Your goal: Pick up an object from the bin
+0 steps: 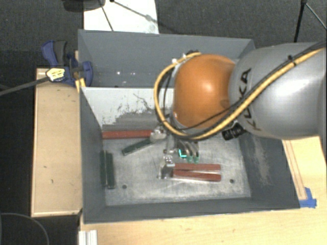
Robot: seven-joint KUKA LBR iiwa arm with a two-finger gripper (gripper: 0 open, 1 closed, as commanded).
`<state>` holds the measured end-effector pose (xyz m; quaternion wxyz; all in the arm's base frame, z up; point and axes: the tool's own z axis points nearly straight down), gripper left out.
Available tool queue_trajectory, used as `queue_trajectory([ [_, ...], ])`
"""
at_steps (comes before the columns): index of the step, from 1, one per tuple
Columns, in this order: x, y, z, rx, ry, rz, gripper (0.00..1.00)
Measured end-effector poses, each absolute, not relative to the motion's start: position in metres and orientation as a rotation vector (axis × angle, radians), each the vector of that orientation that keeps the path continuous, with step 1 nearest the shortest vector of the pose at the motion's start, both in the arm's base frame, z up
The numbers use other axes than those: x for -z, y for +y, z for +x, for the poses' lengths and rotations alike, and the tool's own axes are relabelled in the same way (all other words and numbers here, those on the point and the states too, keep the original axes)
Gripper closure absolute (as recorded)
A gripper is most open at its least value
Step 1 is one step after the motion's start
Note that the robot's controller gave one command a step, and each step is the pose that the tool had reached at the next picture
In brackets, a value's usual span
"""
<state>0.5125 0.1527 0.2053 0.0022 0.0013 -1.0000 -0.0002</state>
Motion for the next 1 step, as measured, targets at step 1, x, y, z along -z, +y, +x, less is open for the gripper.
queue_trajectory([
  [1, -0.208, 0.1521, 0.5142, 0.002, -3.144, -0.002, 0.0],
])
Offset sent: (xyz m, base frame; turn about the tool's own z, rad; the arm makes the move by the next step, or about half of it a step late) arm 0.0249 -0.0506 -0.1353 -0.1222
